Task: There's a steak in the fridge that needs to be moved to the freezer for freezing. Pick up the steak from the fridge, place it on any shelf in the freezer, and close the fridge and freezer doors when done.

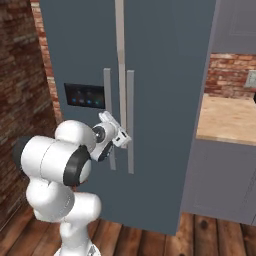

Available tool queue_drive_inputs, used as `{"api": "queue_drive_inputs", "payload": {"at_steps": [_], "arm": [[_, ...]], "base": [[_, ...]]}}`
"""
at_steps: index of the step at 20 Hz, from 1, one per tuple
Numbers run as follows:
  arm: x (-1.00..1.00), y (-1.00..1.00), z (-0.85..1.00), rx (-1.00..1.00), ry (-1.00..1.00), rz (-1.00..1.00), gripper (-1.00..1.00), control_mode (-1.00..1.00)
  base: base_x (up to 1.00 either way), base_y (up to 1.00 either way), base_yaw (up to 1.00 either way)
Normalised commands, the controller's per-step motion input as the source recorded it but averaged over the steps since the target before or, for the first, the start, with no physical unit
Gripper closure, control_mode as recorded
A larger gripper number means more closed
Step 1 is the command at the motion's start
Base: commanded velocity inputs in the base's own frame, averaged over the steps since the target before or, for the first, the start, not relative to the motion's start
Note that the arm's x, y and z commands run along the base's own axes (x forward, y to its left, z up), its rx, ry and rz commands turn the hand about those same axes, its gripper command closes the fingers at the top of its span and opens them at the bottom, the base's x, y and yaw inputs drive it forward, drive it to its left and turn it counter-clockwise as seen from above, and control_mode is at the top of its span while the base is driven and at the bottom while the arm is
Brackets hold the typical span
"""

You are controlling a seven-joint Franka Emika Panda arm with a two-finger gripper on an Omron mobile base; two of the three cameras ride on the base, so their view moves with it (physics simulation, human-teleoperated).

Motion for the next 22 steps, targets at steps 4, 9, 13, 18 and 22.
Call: {"api": "queue_drive_inputs", "payload": {"at_steps": [4, 9, 13, 18, 22], "arm": [[0.91, -0.51, -0.18, 0.02, -0.02, 0.23, -1.00, -1.00], [1.00, -0.32, -0.25, 0.02, 0.00, 0.24, -1.00, -1.00], [1.00, -0.21, -0.32, 0.00, 0.00, 0.23, -1.00, -1.00], [1.00, -0.44, -0.35, 0.05, -0.01, 0.26, -1.00, -1.00], [0.97, -0.66, -0.43, 0.11, -0.08, 0.30, -1.00, -1.00]], "base": [[0.00, 0.00, 0.00], [0.00, 0.00, 0.00], [0.00, 0.00, 0.00], [0.00, 0.00, 0.00], [0.00, 0.00, 0.00]]}}
